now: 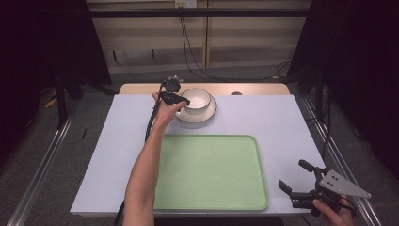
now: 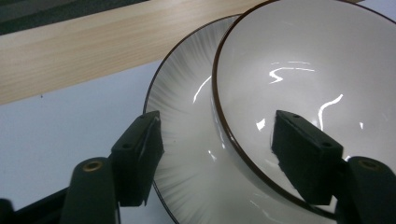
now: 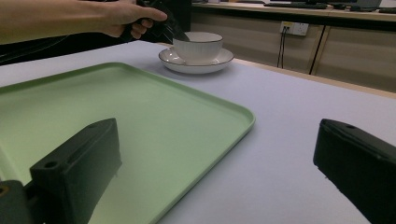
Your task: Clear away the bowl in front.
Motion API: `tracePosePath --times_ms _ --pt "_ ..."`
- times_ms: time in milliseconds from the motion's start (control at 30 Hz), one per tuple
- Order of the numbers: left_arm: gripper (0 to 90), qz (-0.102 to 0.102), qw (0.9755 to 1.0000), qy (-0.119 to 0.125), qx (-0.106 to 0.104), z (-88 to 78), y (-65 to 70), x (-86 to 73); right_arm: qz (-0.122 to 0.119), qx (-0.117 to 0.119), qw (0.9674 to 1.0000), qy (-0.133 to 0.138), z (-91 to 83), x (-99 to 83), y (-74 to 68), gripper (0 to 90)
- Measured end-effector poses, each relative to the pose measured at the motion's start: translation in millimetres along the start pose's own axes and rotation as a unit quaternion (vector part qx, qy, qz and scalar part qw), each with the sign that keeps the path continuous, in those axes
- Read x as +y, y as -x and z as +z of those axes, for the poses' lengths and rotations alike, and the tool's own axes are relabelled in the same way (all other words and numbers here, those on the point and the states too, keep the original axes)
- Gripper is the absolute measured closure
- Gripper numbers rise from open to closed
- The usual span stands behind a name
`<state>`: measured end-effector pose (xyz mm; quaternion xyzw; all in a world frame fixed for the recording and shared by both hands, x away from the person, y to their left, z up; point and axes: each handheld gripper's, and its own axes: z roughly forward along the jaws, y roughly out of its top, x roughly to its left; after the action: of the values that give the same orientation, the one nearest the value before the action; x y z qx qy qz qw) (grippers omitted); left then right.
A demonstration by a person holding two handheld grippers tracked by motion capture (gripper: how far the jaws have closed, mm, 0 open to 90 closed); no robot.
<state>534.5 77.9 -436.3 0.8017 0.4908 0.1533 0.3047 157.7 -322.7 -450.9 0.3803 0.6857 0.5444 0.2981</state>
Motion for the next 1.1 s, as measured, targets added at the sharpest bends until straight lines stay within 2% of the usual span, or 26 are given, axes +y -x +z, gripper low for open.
tracePosePath --times_ms 100,167,200,233,267,333,367,433,600,700,733,767,800,867,900,933,1100 --pt "37.7 -0.005 0.9998 -0.018 0.001 5.6 -0.2 1.1 0.000 -0.001 1.0000 -0.001 0.2 0.0 0.6 0.2" --pt "41.5 -0.006 0.9998 -0.020 -0.002 6.6 -0.2 1.5 -0.001 -0.001 1.0000 -0.002 0.2 0.0 0.7 0.2" --pt "41.4 -0.018 0.9995 -0.024 0.004 7.6 0.6 2.4 0.002 -0.001 1.0000 -0.001 -0.4 0.1 0.1 0.2" --pt "42.2 -0.018 0.9995 -0.024 0.004 7.6 0.6 2.4 0.001 0.000 1.0000 0.000 -0.4 0.1 0.1 0.2" --pt "43.7 -0.023 0.9991 -0.033 -0.014 9.4 1.9 2.2 0.001 0.000 1.0000 -0.001 -0.5 0.1 0.1 0.2" --pt "44.4 -0.019 0.9989 -0.038 -0.018 10.9 3.7 1.4 0.000 -0.001 1.0000 -0.001 -0.2 0.1 0.2 0.2" --pt "46.0 -0.026 0.9988 -0.036 -0.020 12.1 5.0 1.0 0.000 0.002 1.0000 0.000 0.0 0.1 0.0 0.2" --pt "47.6 -0.026 0.9987 -0.038 -0.022 12.7 5.2 1.0 0.000 0.001 1.0000 0.000 0.0 0.3 -0.2 0.2" --pt "59.1 -0.029 0.9984 -0.040 -0.028 14.3 5.0 0.7 -0.003 0.001 1.0000 -0.001 -0.6 0.4 -1.0 0.2" --pt "62.7 -0.038 0.9982 -0.038 -0.026 15.6 4.4 0.3 -0.003 0.000 1.0000 -0.002 -0.2 0.2 -0.6 0.2" --pt "63.5 -0.039 0.9978 -0.044 -0.030 16.7 3.1 0.5 -0.003 0.002 1.0000 -0.002 0.1 0.4 -0.6 0.2" --pt "64.7 -0.051 0.9976 -0.038 -0.029 17.6 3.8 0.4 -0.003 0.003 1.0000 -0.002 0.1 0.3 -0.6 0.2" --pt "66.6 -0.041 0.9977 -0.046 -0.028 16.7 1.3 0.9 -0.001 0.003 1.0000 -0.003 0.1 0.1 -0.8 0.2" --pt "71.1 -0.062 0.9967 -0.040 -0.033 17.2 -1.3 1.3 -0.001 0.000 1.0000 -0.002 0.3 0.0 -0.6 0.2" --pt "72.9 -0.062 0.9967 -0.040 -0.033 17.2 -1.3 1.3 -0.001 0.000 1.0000 -0.002 0.3 0.0 -0.6 0.2" --pt "73.7 -0.070 0.9958 -0.041 -0.041 17.9 -4.4 1.7 0.000 0.000 1.0000 0.000 -0.3 0.1 -0.3 0.2" --pt "74.1 -0.077 0.9949 -0.041 -0.051 19.2 -7.0 1.5 -0.002 0.002 1.0000 -0.001 0.2 -0.1 -0.2 0.2"
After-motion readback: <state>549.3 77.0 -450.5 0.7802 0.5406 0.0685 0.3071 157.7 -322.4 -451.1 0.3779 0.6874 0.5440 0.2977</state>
